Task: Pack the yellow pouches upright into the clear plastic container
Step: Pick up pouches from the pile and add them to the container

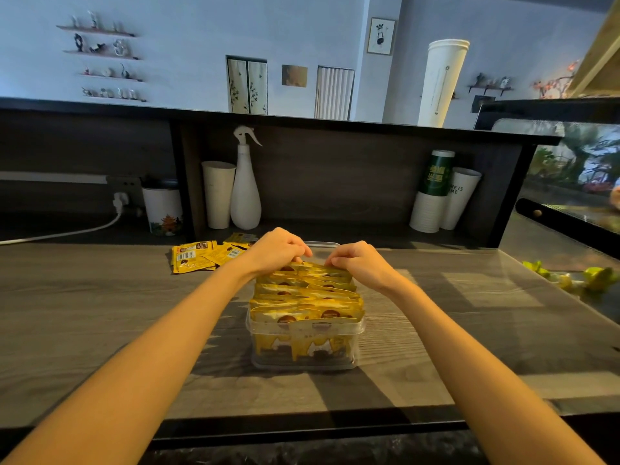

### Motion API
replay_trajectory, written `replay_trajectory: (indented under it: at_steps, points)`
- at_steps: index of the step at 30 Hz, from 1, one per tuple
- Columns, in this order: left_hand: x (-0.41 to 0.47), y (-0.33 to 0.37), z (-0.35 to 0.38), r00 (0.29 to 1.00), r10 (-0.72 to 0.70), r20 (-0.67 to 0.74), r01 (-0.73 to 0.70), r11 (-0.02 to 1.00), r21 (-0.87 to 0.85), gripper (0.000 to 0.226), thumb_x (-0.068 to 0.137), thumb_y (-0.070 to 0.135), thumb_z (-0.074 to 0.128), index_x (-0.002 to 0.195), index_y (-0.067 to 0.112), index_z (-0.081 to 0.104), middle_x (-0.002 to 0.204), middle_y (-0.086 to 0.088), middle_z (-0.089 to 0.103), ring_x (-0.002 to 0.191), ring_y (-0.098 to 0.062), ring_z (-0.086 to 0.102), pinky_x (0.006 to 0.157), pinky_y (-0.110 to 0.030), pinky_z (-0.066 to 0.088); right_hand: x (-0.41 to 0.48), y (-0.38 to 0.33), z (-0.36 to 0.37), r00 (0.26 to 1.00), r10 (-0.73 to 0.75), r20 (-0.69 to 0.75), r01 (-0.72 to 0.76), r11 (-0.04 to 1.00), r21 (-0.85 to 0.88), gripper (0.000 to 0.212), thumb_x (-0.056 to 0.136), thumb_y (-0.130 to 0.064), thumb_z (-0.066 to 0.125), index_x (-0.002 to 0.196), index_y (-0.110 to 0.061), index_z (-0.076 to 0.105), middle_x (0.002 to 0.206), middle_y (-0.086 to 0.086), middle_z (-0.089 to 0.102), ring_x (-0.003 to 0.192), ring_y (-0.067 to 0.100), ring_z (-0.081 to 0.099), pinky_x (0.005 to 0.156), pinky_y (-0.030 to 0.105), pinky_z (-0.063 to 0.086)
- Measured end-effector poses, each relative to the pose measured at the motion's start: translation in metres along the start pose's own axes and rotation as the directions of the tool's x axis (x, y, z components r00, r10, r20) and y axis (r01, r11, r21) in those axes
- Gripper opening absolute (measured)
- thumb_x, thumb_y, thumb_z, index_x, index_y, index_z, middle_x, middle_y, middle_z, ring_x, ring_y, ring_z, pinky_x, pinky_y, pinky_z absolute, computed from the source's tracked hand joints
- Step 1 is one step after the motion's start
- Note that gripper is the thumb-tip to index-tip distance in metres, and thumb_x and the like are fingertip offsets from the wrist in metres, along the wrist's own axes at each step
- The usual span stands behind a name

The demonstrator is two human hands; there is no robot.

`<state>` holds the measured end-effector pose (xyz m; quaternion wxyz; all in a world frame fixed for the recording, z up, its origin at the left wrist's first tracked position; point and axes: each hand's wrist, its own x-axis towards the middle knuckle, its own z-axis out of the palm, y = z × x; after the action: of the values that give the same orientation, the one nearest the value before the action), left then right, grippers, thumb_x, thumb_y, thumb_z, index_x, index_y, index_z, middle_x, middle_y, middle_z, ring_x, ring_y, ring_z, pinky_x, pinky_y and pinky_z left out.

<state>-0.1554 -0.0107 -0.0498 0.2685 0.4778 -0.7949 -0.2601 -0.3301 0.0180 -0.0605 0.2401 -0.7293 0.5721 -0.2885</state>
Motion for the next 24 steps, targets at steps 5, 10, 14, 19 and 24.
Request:
replay_trajectory:
  at_steps: [5, 10, 14, 19, 24]
  points:
    - [-0.001, -0.002, 0.0, 1.0, -0.008, 0.022, 0.007, 0.999, 0.052, 0.029, 0.095, 0.012, 0.044, 0.103, 0.003, 0.07, 0.101, -0.007, 0.065, 0.085, -0.009, 0.055, 0.07, -0.015, 0.043, -0.001, 0.0, 0.003, 1.0, 0.014, -0.006, -0.013, 0.999, 0.038, 0.027, 0.096, -0.014, 0.045, 0.104, -0.003, 0.068, 0.097, 0.002, 0.061, 0.096, 0.013, 0.054, 0.082, 0.025, 0.041]
    - [-0.001, -0.003, 0.001, 0.999, -0.029, 0.015, 0.028, 0.998, 0.059, 0.033, 0.095, 0.016, 0.045, 0.098, -0.005, 0.07, 0.102, -0.021, 0.067, 0.086, -0.019, 0.058, 0.077, -0.027, 0.048, 0.001, -0.003, 0.003, 0.999, 0.028, -0.045, -0.026, 0.998, 0.054, 0.027, 0.096, -0.018, 0.046, 0.105, -0.003, 0.067, 0.096, 0.001, 0.06, 0.093, 0.012, 0.054, 0.079, 0.025, 0.04]
    - [0.0, -0.006, 0.0, 1.0, -0.026, -0.006, 0.027, 0.998, 0.062, 0.032, 0.095, 0.017, 0.044, 0.098, -0.001, 0.071, 0.099, -0.018, 0.067, 0.085, -0.018, 0.057, 0.072, -0.024, 0.045, 0.002, -0.005, 0.004, 0.998, 0.022, -0.063, -0.019, 0.999, 0.049, 0.028, 0.097, -0.019, 0.045, 0.104, -0.005, 0.067, 0.097, 0.002, 0.061, 0.093, 0.012, 0.054, 0.076, 0.022, 0.042]
    - [-0.002, -0.006, -0.004, 0.999, -0.011, -0.035, 0.014, 0.997, 0.072, 0.03, 0.095, 0.017, 0.045, 0.099, 0.003, 0.071, 0.095, -0.006, 0.065, 0.088, -0.017, 0.058, 0.075, -0.026, 0.049, 0.003, -0.007, 0.004, 0.996, 0.006, -0.088, -0.004, 1.0, 0.026, 0.029, 0.097, -0.019, 0.044, 0.106, -0.005, 0.067, 0.097, 0.001, 0.059, 0.094, 0.012, 0.054, 0.067, 0.014, 0.041]
    - [-0.005, -0.004, -0.006, 0.999, 0.002, -0.051, 0.0, 0.999, 0.048, 0.029, 0.095, 0.015, 0.046, 0.094, 0.0, 0.071, 0.083, -0.001, 0.063, 0.077, -0.009, 0.056, 0.072, -0.023, 0.048, 0.004, -0.012, 0.003, 0.995, 0.008, -0.097, -0.009, 1.0, -0.008, 0.028, 0.097, -0.017, 0.043, 0.103, -0.004, 0.068, 0.101, 0.004, 0.061, 0.095, 0.011, 0.053, 0.069, 0.018, 0.041]
